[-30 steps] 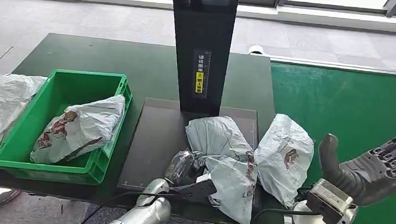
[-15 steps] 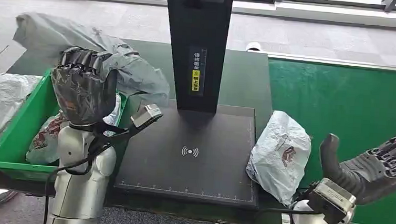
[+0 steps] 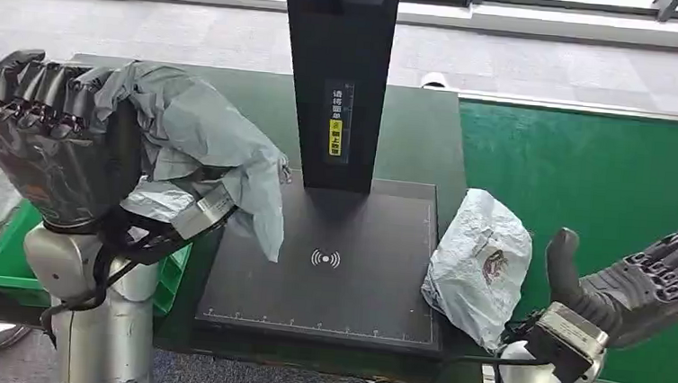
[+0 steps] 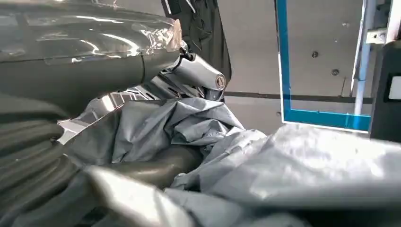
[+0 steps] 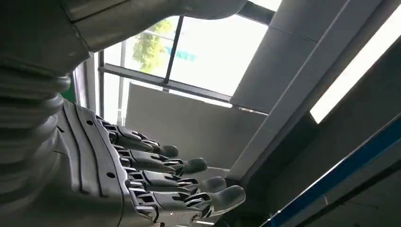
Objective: Moved the parcel from conveyor to table for the left to box.
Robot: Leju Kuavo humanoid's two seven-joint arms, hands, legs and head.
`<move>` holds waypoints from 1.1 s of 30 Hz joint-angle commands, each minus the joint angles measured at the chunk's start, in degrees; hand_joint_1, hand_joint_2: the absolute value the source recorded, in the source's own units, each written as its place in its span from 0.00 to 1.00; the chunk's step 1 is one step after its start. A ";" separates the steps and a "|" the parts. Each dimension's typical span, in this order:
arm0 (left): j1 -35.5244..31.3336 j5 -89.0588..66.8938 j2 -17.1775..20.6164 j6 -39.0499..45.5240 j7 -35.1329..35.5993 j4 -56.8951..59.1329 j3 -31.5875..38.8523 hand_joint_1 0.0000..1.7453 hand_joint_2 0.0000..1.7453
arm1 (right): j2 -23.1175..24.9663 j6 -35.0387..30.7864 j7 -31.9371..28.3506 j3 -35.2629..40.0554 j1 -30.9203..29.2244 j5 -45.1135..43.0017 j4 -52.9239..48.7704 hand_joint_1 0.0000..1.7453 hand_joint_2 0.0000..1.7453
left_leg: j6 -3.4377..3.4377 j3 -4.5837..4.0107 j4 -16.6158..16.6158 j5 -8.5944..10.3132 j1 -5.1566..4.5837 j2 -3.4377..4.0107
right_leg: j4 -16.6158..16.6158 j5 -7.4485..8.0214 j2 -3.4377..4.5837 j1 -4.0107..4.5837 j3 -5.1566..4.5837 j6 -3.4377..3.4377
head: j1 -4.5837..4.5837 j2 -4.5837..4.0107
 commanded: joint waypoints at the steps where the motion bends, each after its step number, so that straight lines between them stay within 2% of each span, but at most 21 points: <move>1: -1.62 -4.01 -0.01 -0.09 -0.04 0.07 2.98 1.00 1.00 | 1.84 0.11 0.15 -1.14 0.06 -0.35 3.05 0.00 1.00 | 0.00 0.15 -0.10 -0.01 0.06 0.03 | -0.13 0.01 0.01 0.07 0.16 -0.03 | 0.00 0.00; 10: -1.62 -4.01 -0.01 -0.09 -0.04 0.07 2.98 1.00 1.00 | 1.84 0.11 0.15 -1.14 0.06 -0.35 3.05 0.00 1.00 | 0.01 0.16 -0.13 0.01 0.04 0.04 | -0.14 0.03 0.03 0.04 0.16 -0.02 | 0.00 0.00; 11: -4.40 -4.01 0.08 -0.09 -0.28 -4.63 2.72 1.00 1.00 | 1.84 0.11 0.15 -2.21 0.08 -1.58 2.47 0.00 1.00 | 0.01 0.10 -0.07 0.00 0.05 0.04 | -0.10 0.02 0.02 0.05 0.12 -0.02 | 0.00 0.00; 13: -6.51 -4.01 0.43 -0.09 -0.13 -3.93 3.00 1.00 1.00 | 1.84 0.11 0.15 -2.19 0.12 -1.49 2.62 0.00 1.00 | 0.01 -0.02 0.03 -0.02 0.10 -0.01 | -0.04 0.01 -0.02 0.11 0.03 -0.03 | 0.00 -0.02; 16: -7.40 -4.01 0.74 -0.09 0.01 -0.89 6.17 1.00 1.00 | 1.84 0.11 0.15 -2.10 0.24 -1.75 2.55 0.00 1.00 | 0.00 0.13 -0.13 0.04 0.09 -0.05 | -0.17 0.02 -0.08 0.10 0.15 -0.05 | 0.00 0.00; 17: -7.37 3.19 3.50 -0.09 -5.19 1.66 12.58 1.00 1.00 | 1.82 0.11 0.15 -2.16 -0.14 -1.90 2.73 0.00 1.00 | 0.00 0.12 -0.10 0.02 0.05 -0.04 | -0.12 0.01 -0.05 0.05 0.14 -0.03 | 0.00 0.00; 18: -8.50 -3.81 -1.20 -0.09 -2.34 1.99 10.18 1.00 1.00 | 1.84 0.11 0.15 -2.09 0.36 -1.80 2.34 0.00 1.00 | 0.00 0.19 -0.16 0.04 0.05 -0.03 | -0.17 0.03 -0.04 0.05 0.20 -0.04 | 0.00 0.00; 20: -8.40 -4.01 2.23 -0.09 3.56 6.01 10.56 1.00 1.00 | 1.84 0.11 0.15 -1.90 0.30 -1.93 2.36 0.00 1.00 | 0.00 0.21 -0.18 0.04 0.02 0.01 | -0.15 0.04 0.00 0.03 0.20 -0.04 | 0.02 0.00; 21: -7.85 -4.01 2.91 -0.09 7.05 13.77 14.76 1.00 1.00 | 1.84 0.11 0.15 -1.43 0.39 -2.00 2.05 0.00 1.00 | 0.00 0.17 -0.11 0.03 0.02 -0.03 | -0.10 0.01 -0.03 0.03 0.16 -0.03 | 0.00 0.00; 23: -9.83 -3.51 6.13 -0.09 8.20 24.58 18.05 1.00 1.00 | 1.84 0.11 0.15 -0.91 0.32 -1.97 2.25 0.00 1.00 | -0.03 0.41 -0.35 0.15 -0.02 -0.15 | -0.26 0.05 -0.15 -0.01 0.37 -0.07 | 0.00 0.00; 24: -8.03 -2.80 6.59 -0.09 8.50 23.90 17.75 1.00 1.00 | 1.84 0.11 0.15 -0.88 0.18 -2.01 2.35 0.00 1.00 | -0.04 0.47 -0.47 0.21 0.00 -0.13 | -0.36 0.11 -0.14 0.02 0.41 -0.09 | 0.02 -0.02; 25: -12.70 -4.01 14.97 -0.09 22.21 45.50 16.63 1.00 1.00 | 1.84 0.11 0.15 0.04 0.33 -2.69 2.72 0.00 1.00 | -0.01 0.39 -0.27 0.07 -0.09 -0.02 | -0.14 0.00 -0.03 -0.07 0.30 -0.04 | 0.00 -0.02; 27: -12.87 -4.01 16.17 -0.09 25.80 48.98 14.51 1.00 1.00 | 1.84 0.11 0.15 0.13 0.54 -2.79 2.48 0.00 1.00 | -0.08 0.50 -0.44 0.21 -0.02 0.02 | -0.27 0.13 -0.01 0.00 0.41 -0.12 | 0.00 0.00; 29: -12.87 -4.01 16.17 -0.09 25.80 48.98 14.51 1.00 1.00 | 1.84 0.11 0.15 0.13 0.54 -2.79 2.48 0.00 1.00 | -0.06 0.42 -0.34 0.21 -0.03 -0.19 | -0.22 0.07 -0.21 0.05 0.36 -0.09 | 0.00 0.00; 31: -12.87 -4.01 16.17 -0.09 25.80 48.98 14.51 1.00 1.00 | 1.84 0.11 0.15 0.13 0.54 -2.79 2.48 0.00 1.00 | -0.20 0.31 -0.24 0.19 0.06 0.18 | -0.16 0.20 0.15 0.14 0.13 -0.24 | -0.02 0.00; 33: -13.29 -4.01 17.33 -0.09 30.91 51.09 11.14 1.00 1.00 | 1.84 0.11 0.15 -0.48 0.70 -2.62 2.27 0.00 1.00 | -0.18 0.16 -0.13 0.17 0.17 0.00 | -0.12 0.12 -0.03 0.25 0.11 -0.20 | 0.04 0.00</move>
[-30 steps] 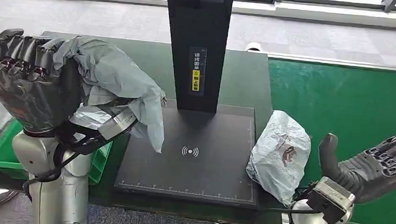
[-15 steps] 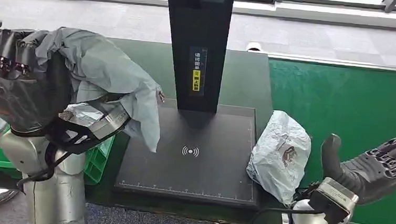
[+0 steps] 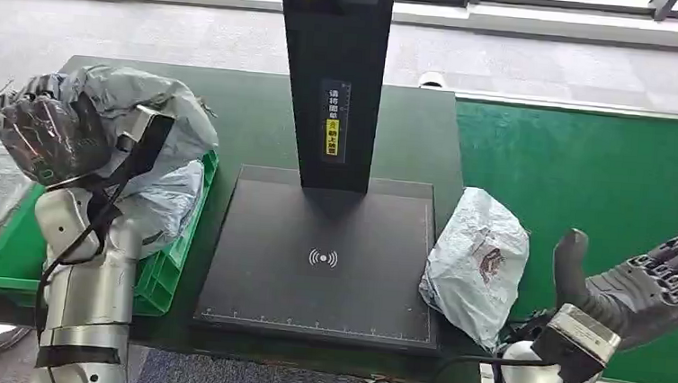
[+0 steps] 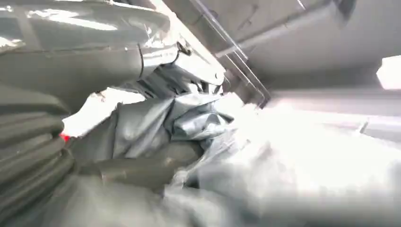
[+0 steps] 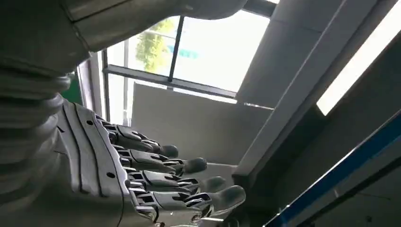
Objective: Moved the parcel from conveyor to table for the left to box.
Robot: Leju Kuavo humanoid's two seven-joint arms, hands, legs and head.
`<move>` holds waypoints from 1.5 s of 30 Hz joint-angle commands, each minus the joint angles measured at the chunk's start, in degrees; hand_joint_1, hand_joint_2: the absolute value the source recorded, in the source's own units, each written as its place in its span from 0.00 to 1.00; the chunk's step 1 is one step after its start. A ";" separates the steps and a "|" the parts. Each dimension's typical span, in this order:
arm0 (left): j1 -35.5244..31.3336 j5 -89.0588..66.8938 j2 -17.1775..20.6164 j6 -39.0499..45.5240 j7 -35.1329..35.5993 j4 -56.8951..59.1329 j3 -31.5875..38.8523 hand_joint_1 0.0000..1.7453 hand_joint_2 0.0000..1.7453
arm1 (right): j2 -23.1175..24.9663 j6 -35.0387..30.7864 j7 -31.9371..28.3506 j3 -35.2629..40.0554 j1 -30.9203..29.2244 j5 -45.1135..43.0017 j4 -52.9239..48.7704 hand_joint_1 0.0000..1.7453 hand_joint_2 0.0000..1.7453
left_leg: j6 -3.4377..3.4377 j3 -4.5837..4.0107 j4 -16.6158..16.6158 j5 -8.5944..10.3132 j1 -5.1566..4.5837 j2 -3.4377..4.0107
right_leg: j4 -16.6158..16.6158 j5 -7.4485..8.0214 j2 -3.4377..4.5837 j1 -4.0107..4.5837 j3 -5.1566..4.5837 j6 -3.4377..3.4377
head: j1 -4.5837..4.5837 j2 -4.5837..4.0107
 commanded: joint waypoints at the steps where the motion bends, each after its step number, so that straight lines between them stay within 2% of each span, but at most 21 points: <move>1: -5.12 -4.17 6.90 0.22 5.97 21.14 -1.63 1.00 1.00 | 1.84 0.09 0.15 -0.51 0.69 -0.20 2.25 0.00 1.00 | 0.00 0.17 -0.20 0.06 0.08 -0.13 | -0.24 0.01 -0.15 0.09 0.27 0.00 | 0.04 0.02; 4: -5.58 -4.17 7.07 0.22 6.39 21.84 -1.86 1.00 1.00 | 1.84 0.09 0.15 -0.72 0.59 -0.22 2.44 0.00 1.00 | 0.00 0.08 -0.09 0.01 0.10 -0.15 | -0.12 -0.03 -0.13 0.03 0.18 -0.01 | 0.04 0.02; 6: -7.05 -4.17 7.72 0.22 10.25 27.82 -3.53 1.00 1.00 | 1.84 0.09 0.15 -0.68 0.71 -0.31 2.55 0.00 1.00 | 0.02 0.19 -0.22 0.04 0.14 -0.21 | -0.29 0.00 -0.21 0.06 0.32 -0.02 | 0.02 0.02; 17: -7.92 -4.17 8.52 0.22 11.52 31.26 -2.89 1.00 1.00 | 1.84 0.09 0.15 -0.82 0.90 -0.34 1.96 0.00 1.00 | 0.03 0.00 -0.06 0.01 0.09 -0.21 | -0.13 -0.01 -0.20 0.04 0.13 0.00 | 0.04 0.02; 21: -8.69 -4.17 9.37 0.22 14.95 33.89 -5.21 1.00 1.00 | 1.84 0.09 0.15 -0.92 0.91 -0.25 1.94 0.00 1.00 | 0.02 0.06 -0.14 0.05 0.08 -0.27 | -0.19 -0.01 -0.27 0.05 0.20 0.00 | 0.02 0.00; 22: -8.75 -4.17 9.37 0.22 15.16 33.93 -5.36 0.01 1.00 | 1.84 0.09 0.15 -0.98 0.94 -0.22 1.91 0.00 1.00 | 0.02 0.00 -0.05 0.02 0.08 -0.24 | -0.12 -0.02 -0.23 0.05 0.14 0.00 | 0.04 0.02; 31: -8.29 -4.17 9.39 0.22 16.05 32.27 -5.66 0.00 1.00 | 1.84 0.09 0.15 -1.00 1.08 -0.19 1.78 0.00 1.00 | 0.02 -0.02 -0.05 0.02 0.08 -0.21 | -0.11 -0.01 -0.20 0.05 0.11 0.00 | 0.02 0.00; 32: -8.29 -4.17 9.39 0.22 16.05 32.27 -5.66 0.00 0.00 | 1.84 0.09 0.15 -1.00 1.08 -0.19 1.78 0.00 1.00 | 0.01 -0.04 -0.02 0.01 0.07 -0.19 | -0.08 -0.02 -0.18 0.04 0.09 0.00 | 0.04 0.00; 33: -4.51 -0.66 1.84 0.22 -0.02 12.50 9.81 0.00 0.00 | 1.84 0.09 0.15 -1.95 0.53 1.01 5.90 0.00 1.00 | 0.02 0.03 -0.10 0.03 0.10 -0.23 | -0.18 0.00 -0.23 0.07 0.18 0.00 | 0.02 0.00; 39: -4.51 -0.66 1.84 0.22 -0.02 12.50 9.81 0.00 0.00 | 1.84 0.09 0.15 -1.95 0.53 1.01 5.90 0.00 1.00 | 0.05 0.08 -0.15 0.03 0.04 -0.25 | -0.20 -0.02 -0.25 0.04 0.24 0.03 | 0.04 0.02; 42: -4.51 -0.66 1.84 0.22 -0.02 12.50 9.81 0.00 0.00 | 1.84 0.09 0.15 -1.95 0.53 1.01 5.90 0.00 1.00 | 0.00 0.08 -0.13 0.00 0.16 -0.03 | -0.24 0.05 -0.04 0.12 0.21 -0.01 | 0.04 0.02; 45: -4.51 -0.66 1.84 0.22 -0.02 12.50 9.81 0.00 0.00 | 1.84 0.09 0.15 -1.95 0.53 1.01 5.90 0.00 1.00 | 0.01 0.08 -0.16 0.04 0.07 -0.24 | -0.19 0.00 -0.24 0.07 0.21 -0.01 | 0.02 0.00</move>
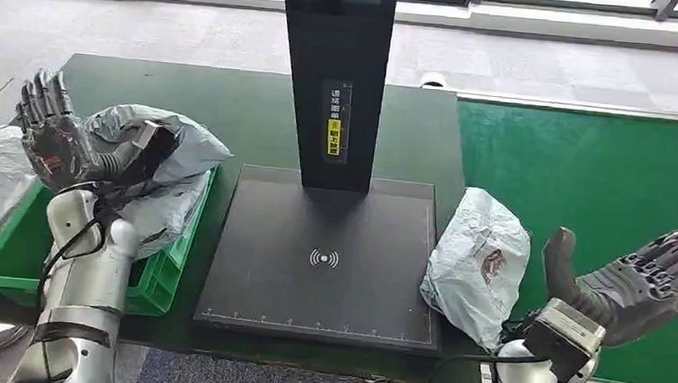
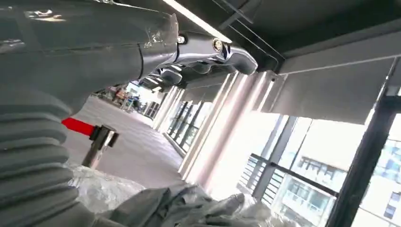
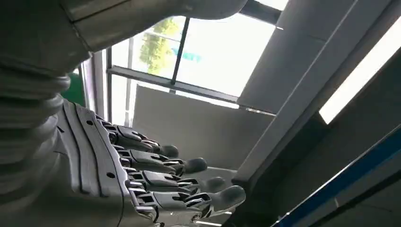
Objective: Moved the parcel from conveyor to table for the left to box.
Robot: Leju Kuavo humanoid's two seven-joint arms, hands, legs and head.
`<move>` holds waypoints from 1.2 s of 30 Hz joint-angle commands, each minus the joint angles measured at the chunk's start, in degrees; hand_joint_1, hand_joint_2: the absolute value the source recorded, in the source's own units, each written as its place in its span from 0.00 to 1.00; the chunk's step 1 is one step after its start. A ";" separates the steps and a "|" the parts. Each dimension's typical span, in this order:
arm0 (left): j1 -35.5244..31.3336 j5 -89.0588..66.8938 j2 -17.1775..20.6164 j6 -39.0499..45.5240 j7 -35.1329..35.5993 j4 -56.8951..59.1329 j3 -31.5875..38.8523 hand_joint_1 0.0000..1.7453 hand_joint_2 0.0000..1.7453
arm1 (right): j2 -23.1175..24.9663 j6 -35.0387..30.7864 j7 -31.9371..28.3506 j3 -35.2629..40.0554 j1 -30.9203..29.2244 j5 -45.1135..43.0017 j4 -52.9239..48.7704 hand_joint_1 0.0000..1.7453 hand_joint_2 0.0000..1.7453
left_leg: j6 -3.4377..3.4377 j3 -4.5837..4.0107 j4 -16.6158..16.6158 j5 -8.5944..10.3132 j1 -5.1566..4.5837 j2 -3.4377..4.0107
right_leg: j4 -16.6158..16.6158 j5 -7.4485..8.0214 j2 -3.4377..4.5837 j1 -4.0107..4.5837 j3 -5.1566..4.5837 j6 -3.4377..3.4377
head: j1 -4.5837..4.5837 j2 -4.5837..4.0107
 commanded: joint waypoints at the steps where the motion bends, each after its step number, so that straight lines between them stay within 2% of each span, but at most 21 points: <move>1: -0.61 -1.21 -2.30 -0.26 -0.02 -1.87 4.98 0.00 0.00 | 1.84 0.06 0.13 -1.95 0.63 -0.13 4.16 0.00 1.00 | 0.02 0.15 -0.13 0.02 0.07 -0.08 | -0.17 0.01 -0.10 0.08 0.21 -0.01 | 0.00 -0.02; 8: -0.61 -1.21 -2.30 -0.26 -0.02 -1.87 4.98 0.00 0.00 | 1.84 0.06 0.13 -1.95 0.63 -0.13 4.16 0.00 1.00 | 0.02 0.12 -0.09 0.00 0.03 -0.05 | -0.10 -0.01 -0.07 0.05 0.16 0.01 | 0.00 0.00; 9: -1.19 20.39 -13.37 -0.26 -21.62 -7.25 19.09 0.00 0.00 | 1.78 0.06 14.43 2.12 -4.89 21.47 25.76 0.00 1.00 | 0.02 0.09 -0.07 0.00 0.02 -0.04 | -0.07 -0.01 -0.05 0.03 0.12 0.00 | -0.02 0.00; 10: 3.13 41.99 -16.20 -0.26 -43.12 -14.22 16.18 0.00 0.00 | 1.84 0.06 9.42 -2.36 -6.78 21.04 35.71 0.00 1.00 | 0.04 0.06 -0.05 0.04 0.12 -0.14 | -0.17 0.04 -0.16 0.13 0.20 0.01 | 0.00 0.00; 11: 7.81 54.65 -16.20 -0.26 -43.12 -19.27 11.95 0.00 0.00 | 1.84 0.06 5.90 -6.15 -8.06 20.63 39.01 0.00 1.00 | 0.06 0.46 -0.27 0.00 0.14 0.26 | -0.45 0.16 0.24 0.16 0.49 0.04 | -0.02 -0.02; 12: 9.54 56.62 -16.20 -0.26 -43.12 -22.01 10.80 0.00 0.00 | 1.84 0.06 5.44 -7.05 -8.14 20.81 39.35 0.00 1.00 | 0.04 0.39 -0.25 -0.04 0.14 0.30 | -0.38 0.13 0.29 0.16 0.47 0.03 | -0.02 0.00; 13: 12.62 60.03 -16.20 -0.26 -43.12 -26.91 8.50 0.00 0.00 | 1.84 0.06 5.26 -8.10 -8.26 21.26 39.76 0.00 1.00 | 0.11 0.69 -0.64 0.07 0.14 0.49 | -0.82 0.32 0.46 0.16 0.74 0.07 | -0.04 0.00; 14: 15.09 63.81 -16.20 -0.26 -43.12 -31.79 6.84 0.00 0.00 | 1.84 0.06 5.71 -8.54 -8.19 21.90 39.56 0.00 1.00 | 0.03 0.34 -0.18 -0.07 0.07 0.31 | -0.21 0.06 0.28 0.08 0.37 0.04 | 0.00 0.00; 15: 17.40 66.93 -16.20 -0.26 -43.12 -35.52 4.95 0.00 0.00 | 1.84 0.06 6.59 -8.82 -8.14 22.80 39.40 0.00 1.00 | 0.07 0.45 -0.25 -0.13 0.10 0.53 | -0.37 0.13 0.46 0.12 0.45 0.07 | 0.00 0.00; 16: 19.50 70.03 -16.20 -0.26 -43.12 -38.31 2.76 0.00 0.00 | 1.84 0.06 7.81 -9.36 -8.19 24.16 39.61 0.00 1.00 | 0.11 0.21 -0.14 -0.12 0.05 0.20 | -0.20 0.01 0.14 -0.04 0.22 0.06 | -0.02 0.00; 18: 24.66 74.45 -16.20 -0.26 -43.12 -42.38 -4.86 0.00 0.00 | 1.84 0.06 13.64 -12.62 -8.93 31.62 41.35 0.00 1.00 | 0.14 0.23 -0.14 -0.17 0.14 0.18 | -0.27 -0.03 0.13 0.05 0.30 0.03 | 0.00 0.00; 19: 27.56 78.25 -15.18 -1.17 -43.12 -43.91 -10.62 0.00 1.00 | 1.84 0.06 16.30 -15.71 -9.76 35.10 43.24 0.00 1.00 | 0.12 0.28 -0.12 -0.19 0.07 0.21 | -0.23 -0.04 0.17 0.01 0.32 0.03 | -0.04 -0.02; 20: 28.44 79.69 -14.37 -2.27 -43.12 -44.31 -12.09 0.00 1.00 | 1.84 0.06 16.91 -16.99 -10.19 36.41 44.20 0.00 1.00 | 0.13 0.11 -0.07 -0.13 0.04 -0.01 | -0.16 -0.06 -0.04 0.00 0.21 0.04 | -0.06 0.00; 21: 31.74 86.49 -14.86 -16.67 -43.12 -43.92 -13.41 0.00 1.00 | 0.29 0.06 20.27 -20.36 -11.42 39.19 47.76 0.00 1.00 | 0.16 0.21 -0.10 -0.19 0.08 -0.03 | -0.24 -0.10 -0.07 0.05 0.32 0.07 | -0.06 -0.02; 22: 31.98 85.65 -16.13 -20.89 -43.12 -44.28 -12.32 0.00 1.00 | 0.04 0.06 19.18 -21.43 -11.77 39.09 48.50 0.00 1.00 | 0.16 0.18 -0.08 -0.19 0.05 -0.14 | -0.24 -0.14 -0.17 0.03 0.31 0.05 | -0.02 0.00; 23: 31.98 85.65 -16.13 -20.89 -43.12 -44.28 -12.32 0.00 1.00 | 0.04 0.06 19.18 -21.43 -11.77 39.09 48.50 0.00 1.00 | 0.19 0.27 -0.17 -0.18 -0.04 -0.10 | -0.27 -0.17 -0.12 -0.02 0.36 0.15 | -0.04 0.00; 25: 35.09 92.74 -16.20 -35.81 -43.12 -42.55 -14.23 0.00 1.00 | -1.97 0.06 20.28 -25.27 -12.78 40.22 51.50 0.00 1.00 | 0.22 0.19 -0.19 -0.18 -0.02 -0.16 | -0.30 -0.16 -0.17 0.00 0.36 0.18 | -0.02 0.00; 28: 37.74 100.64 -16.20 -47.57 -43.12 -42.01 -14.15 0.00 1.00 | -3.41 0.06 20.87 -29.07 -14.22 41.68 54.67 0.00 1.00 | 0.29 0.39 -0.42 -0.14 -0.03 -0.14 | -0.60 -0.08 -0.18 -0.02 0.63 0.23 | -0.04 0.00; 29: 38.50 103.68 -16.20 -51.57 -43.12 -41.08 -14.39 0.00 1.00 | -3.98 0.06 20.77 -30.15 -15.15 41.86 56.54 0.00 1.00 | 0.22 0.27 -0.17 -0.24 -0.04 -0.08 | -0.27 -0.18 -0.09 -0.06 0.38 0.19 | -0.04 0.00; 32: 39.77 104.12 -16.20 -55.08 -43.12 -40.37 -16.30 0.00 1.00 | -5.23 0.06 22.86 -32.07 -16.81 43.80 59.63 0.00 1.00 | 0.23 0.24 -0.18 -0.21 -0.02 -0.16 | -0.31 -0.17 -0.13 -0.09 0.39 0.20 | -0.04 0.00; 36: 39.42 103.52 -16.20 -55.00 -43.12 -39.45 -17.39 0.00 1.00 | -6.09 0.06 26.51 -33.02 -17.35 46.15 61.31 0.00 1.00 | 0.20 0.10 -0.05 -0.21 -0.02 -0.25 | -0.18 -0.19 -0.22 -0.07 0.28 0.18 | -0.04 0.00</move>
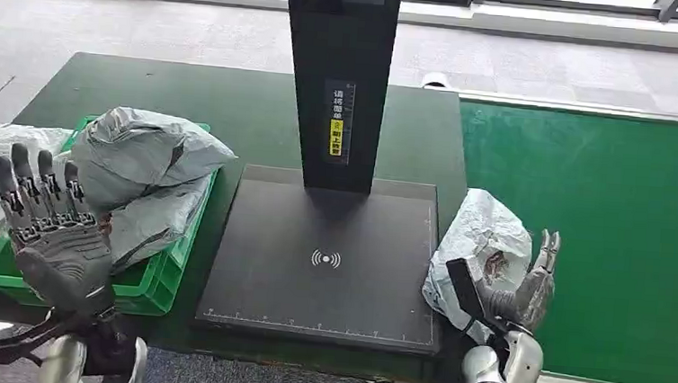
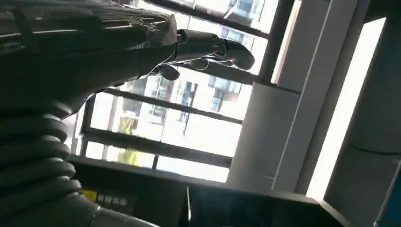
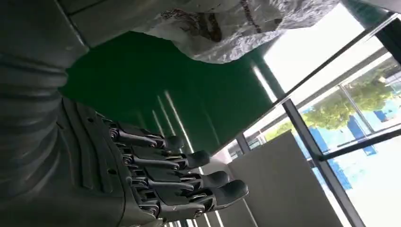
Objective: Moved the parcel from conveyor to table for the left to box.
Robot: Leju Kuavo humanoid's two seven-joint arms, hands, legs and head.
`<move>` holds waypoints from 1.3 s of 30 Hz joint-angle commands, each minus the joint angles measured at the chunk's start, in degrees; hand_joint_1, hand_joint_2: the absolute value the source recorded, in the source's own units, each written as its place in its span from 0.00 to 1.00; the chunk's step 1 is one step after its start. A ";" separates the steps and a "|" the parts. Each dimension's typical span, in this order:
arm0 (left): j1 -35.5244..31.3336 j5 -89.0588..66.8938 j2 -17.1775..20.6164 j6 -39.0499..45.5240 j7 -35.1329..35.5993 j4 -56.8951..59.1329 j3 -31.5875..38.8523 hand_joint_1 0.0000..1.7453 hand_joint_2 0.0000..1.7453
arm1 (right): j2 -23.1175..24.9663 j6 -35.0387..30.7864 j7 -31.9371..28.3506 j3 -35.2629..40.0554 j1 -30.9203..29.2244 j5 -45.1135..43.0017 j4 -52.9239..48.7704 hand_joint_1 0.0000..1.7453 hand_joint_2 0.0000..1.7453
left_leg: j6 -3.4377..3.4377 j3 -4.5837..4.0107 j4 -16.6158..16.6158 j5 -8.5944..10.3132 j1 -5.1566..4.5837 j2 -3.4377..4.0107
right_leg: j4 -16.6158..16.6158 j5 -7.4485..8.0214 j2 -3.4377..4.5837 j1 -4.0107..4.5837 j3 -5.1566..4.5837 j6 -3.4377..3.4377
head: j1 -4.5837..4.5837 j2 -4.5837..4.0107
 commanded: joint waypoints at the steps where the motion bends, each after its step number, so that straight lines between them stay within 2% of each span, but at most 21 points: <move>1: 4.78 0.11 -2.86 -1.79 0.17 2.05 -5.83 0.00 1.00 | -4.11 0.11 5.24 -9.89 -5.80 3.65 12.80 0.00 1.00 | 0.06 0.21 -0.13 0.00 -0.03 -0.07 | -0.18 -0.01 -0.10 0.01 0.27 0.03 | 0.00 -0.02; 9: 4.68 0.23 -2.86 -1.48 0.17 2.03 -5.68 0.00 1.00 | -4.09 0.11 5.40 -10.34 -6.11 3.62 13.43 0.00 1.00 | 0.05 0.17 -0.12 0.01 -0.02 -0.05 | -0.17 0.01 -0.08 0.06 0.21 0.02 | 0.00 -0.02; 10: 4.76 -0.33 -2.86 -1.22 0.17 1.98 -5.65 0.00 1.00 | -5.37 0.29 8.92 -10.21 -7.88 4.05 18.84 0.00 1.00 | 0.04 0.15 -0.09 0.01 -0.04 -0.04 | -0.12 0.00 -0.07 0.04 0.17 0.02 | 0.00 0.00; 12: 4.95 -0.47 -2.86 -1.08 0.17 1.50 -5.85 0.00 1.00 | -6.46 1.19 9.66 -10.06 -9.08 3.65 22.09 0.00 1.00 | 0.08 0.36 -0.28 0.03 -0.01 0.03 | -0.37 0.06 -0.02 0.07 0.40 0.04 | 0.00 0.00; 13: 5.08 -0.70 -2.86 -1.22 0.17 1.46 -6.10 0.00 1.00 | -6.93 3.06 9.74 -10.13 -9.79 3.15 23.71 0.00 1.00 | 0.04 0.14 -0.07 -0.01 -0.02 0.03 | -0.11 0.01 0.01 0.05 0.15 0.03 | 0.00 -0.02; 15: 5.29 -1.71 -2.86 -1.83 0.17 0.50 -6.63 0.00 1.00 | -7.13 8.45 4.82 -11.78 -10.94 -1.50 25.77 0.00 1.00 | 0.06 0.18 -0.11 0.00 -0.02 0.03 | -0.17 0.03 0.01 0.05 0.20 0.04 | 0.00 0.00; 18: 5.53 -2.68 -2.86 -2.10 0.17 0.44 -7.35 0.00 1.00 | -7.17 13.80 1.98 -12.79 -11.53 -4.89 27.09 0.00 1.00 | 0.05 0.12 -0.06 -0.01 -0.02 0.03 | -0.11 0.01 0.00 0.03 0.15 0.02 | 0.00 0.00; 26: 5.64 -2.85 -2.86 -2.16 0.17 -0.04 -7.54 0.00 1.00 | -7.37 16.62 1.54 -12.56 -11.69 -5.40 27.95 0.00 1.00 | 0.03 0.10 -0.04 -0.01 -0.03 0.00 | -0.05 0.00 -0.02 0.01 0.10 0.02 | 0.00 0.00; 27: 5.70 -2.85 -2.86 -2.31 0.17 0.07 -7.56 0.00 1.00 | -7.29 17.35 1.55 -12.47 -11.63 -5.43 28.27 0.17 1.00 | 0.05 0.38 -0.29 0.03 0.01 0.06 | -0.37 0.08 0.00 0.08 0.40 0.02 | 0.00 0.00; 28: 5.73 -3.50 -2.86 -2.52 0.17 0.18 -7.66 0.00 1.00 | -7.52 19.72 1.36 -11.96 -11.64 -5.43 28.46 1.00 1.00 | 0.03 0.18 -0.06 -0.01 0.01 0.07 | -0.11 0.03 0.02 0.08 0.16 0.01 | 0.00 0.00; 34: 4.91 -4.18 -2.86 -3.50 0.17 1.19 -7.34 0.00 1.00 | -6.67 35.11 -6.19 -9.28 -11.60 -6.69 29.35 1.00 1.00 | 0.04 0.23 -0.11 0.02 0.00 0.08 | -0.15 0.07 0.02 0.09 0.22 0.01 | 0.00 0.00; 39: 4.84 -4.69 -2.86 -2.91 0.17 1.18 -7.37 0.00 1.00 | -6.05 37.22 -7.86 -8.49 -11.76 -7.76 29.06 1.00 1.00 | 0.03 0.33 -0.15 0.03 0.01 0.33 | -0.16 0.12 0.16 0.10 0.23 -0.06 | 0.02 0.00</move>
